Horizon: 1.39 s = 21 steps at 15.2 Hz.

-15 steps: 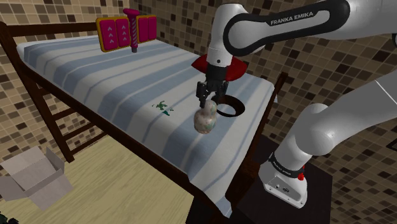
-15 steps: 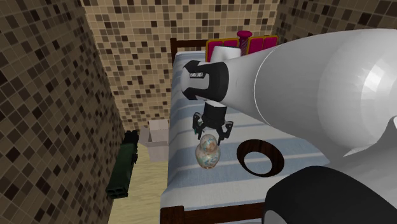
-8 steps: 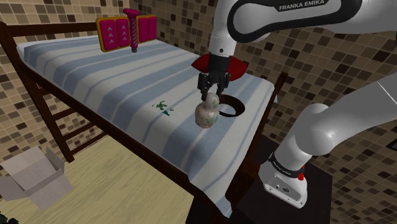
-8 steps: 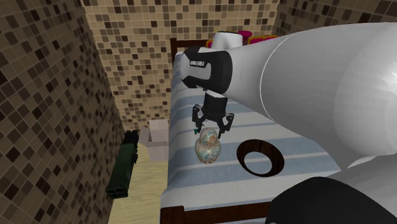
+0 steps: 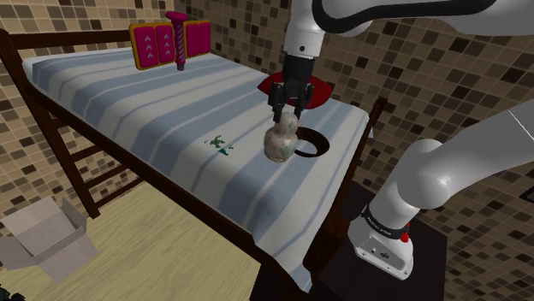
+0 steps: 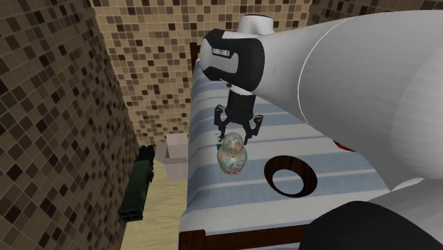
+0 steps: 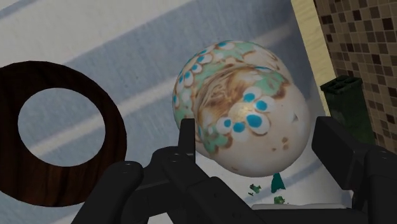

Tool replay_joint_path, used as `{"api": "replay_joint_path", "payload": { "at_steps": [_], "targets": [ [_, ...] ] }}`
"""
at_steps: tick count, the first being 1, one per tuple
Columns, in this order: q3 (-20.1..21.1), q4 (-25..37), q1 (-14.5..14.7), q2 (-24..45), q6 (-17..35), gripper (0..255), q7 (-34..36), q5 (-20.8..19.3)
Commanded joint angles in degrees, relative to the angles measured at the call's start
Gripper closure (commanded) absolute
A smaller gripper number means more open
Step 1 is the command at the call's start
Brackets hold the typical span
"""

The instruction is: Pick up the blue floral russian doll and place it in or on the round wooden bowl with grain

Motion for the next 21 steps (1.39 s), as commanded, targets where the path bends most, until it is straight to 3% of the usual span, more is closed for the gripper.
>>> {"api": "replay_joint_path", "payload": {
  "at_steps": [1,6,21],
  "targets": [
    [-0.2,1.4,0.0,-0.3,-1.7,255,0.2,-0.1],
    [-0.6,5.2,-0.2,-0.3,-5.4,255,0.7,-0.4],
    [-16.4,14.2,-7.5,1.2,-15.6,255,-18.5,-10.2]
  ]
}}
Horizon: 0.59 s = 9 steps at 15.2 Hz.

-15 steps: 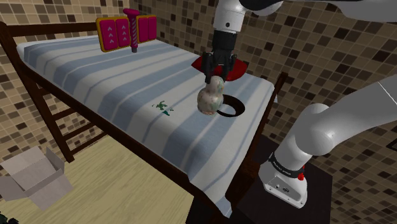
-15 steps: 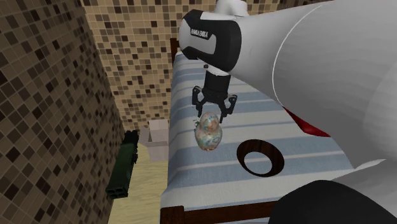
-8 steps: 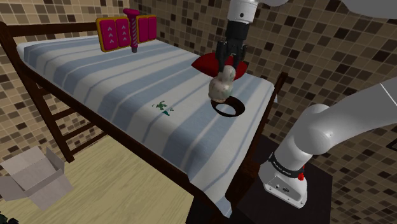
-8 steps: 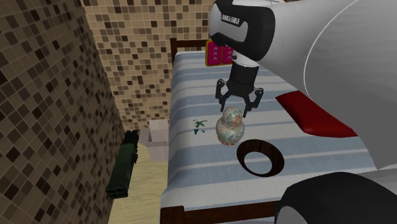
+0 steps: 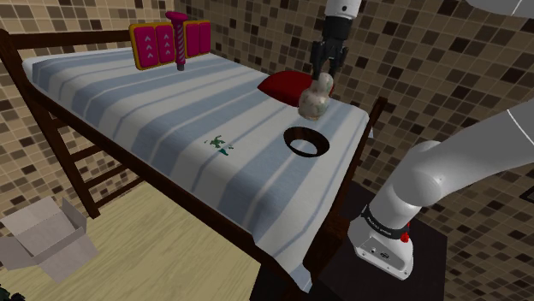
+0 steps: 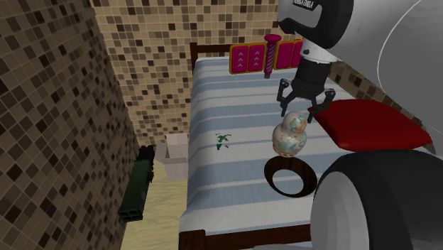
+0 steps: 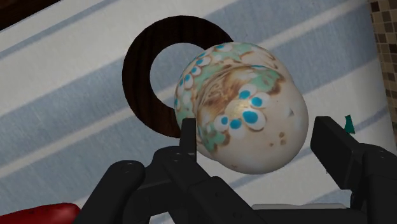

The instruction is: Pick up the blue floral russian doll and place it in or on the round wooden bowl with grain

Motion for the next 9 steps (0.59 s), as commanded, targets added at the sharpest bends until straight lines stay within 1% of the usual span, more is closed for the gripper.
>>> {"api": "replay_joint_path", "payload": {
  "at_steps": [1,2,9],
  "targets": [
    [-2.1,2.2,-0.9,0.9,-1.4,255,-2.7,-1.2],
    [-2.8,3.0,-1.2,1.4,-1.8,255,-3.6,-1.6],
    [-2.8,-3.3,-1.3,0.4,3.5,255,-4.0,-1.8]
  ]
}}
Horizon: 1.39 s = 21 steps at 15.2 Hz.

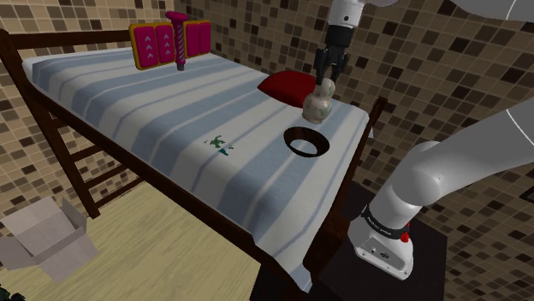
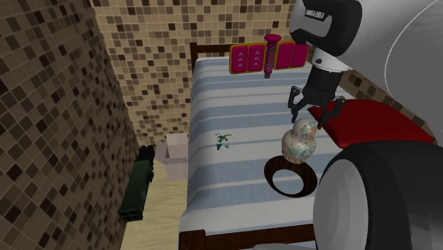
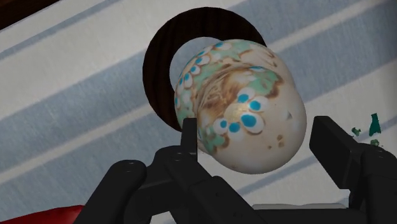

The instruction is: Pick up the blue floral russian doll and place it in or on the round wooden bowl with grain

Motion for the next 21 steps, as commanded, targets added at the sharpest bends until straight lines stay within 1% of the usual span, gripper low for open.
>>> {"api": "replay_joint_path", "payload": {
  "at_steps": [1,17,21],
  "targets": [
    [0.0,-1.6,0.0,-0.2,1.5,255,-0.1,0.0],
    [-0.3,-13.7,-0.2,0.1,13.8,255,-1.1,-0.2],
    [-0.3,-14.0,-0.2,0.2,14.2,255,-1.1,-0.2]
  ]
}}
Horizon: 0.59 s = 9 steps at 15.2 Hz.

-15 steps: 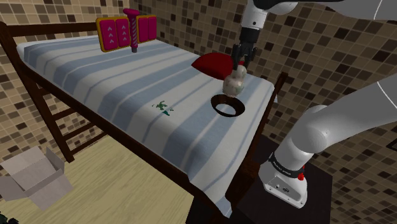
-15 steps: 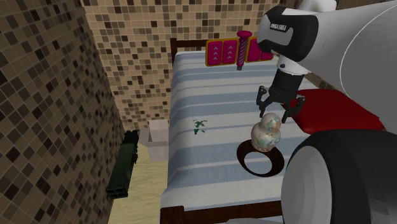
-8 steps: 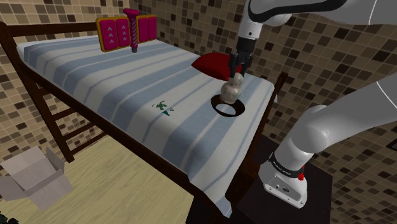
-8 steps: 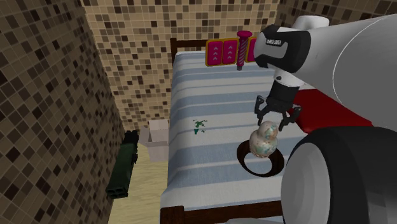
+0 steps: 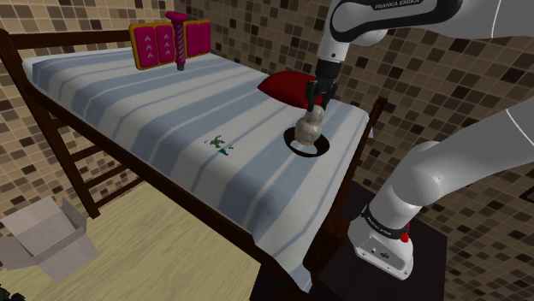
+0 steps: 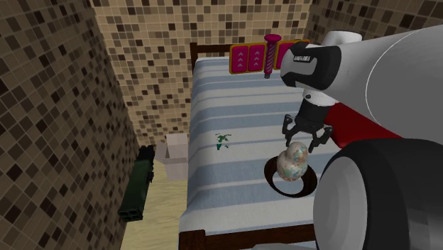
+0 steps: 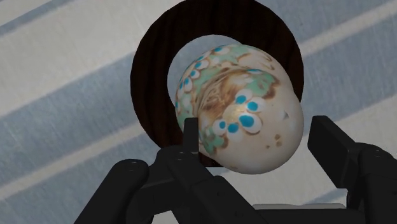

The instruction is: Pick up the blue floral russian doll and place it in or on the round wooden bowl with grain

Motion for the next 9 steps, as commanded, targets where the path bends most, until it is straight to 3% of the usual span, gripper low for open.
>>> {"api": "replay_joint_path", "payload": {
  "at_steps": [1,4,5,9],
  "targets": [
    [0.0,-0.1,0.0,0.0,0.1,255,0.0,0.0],
    [0.0,-0.1,0.0,0.0,0.1,255,0.0,0.0],
    [0.0,0.0,0.0,0.0,0.1,0,0.0,0.0],
    [0.0,0.0,0.0,0.0,0.1,0,0.0,0.0]
  ]
}}
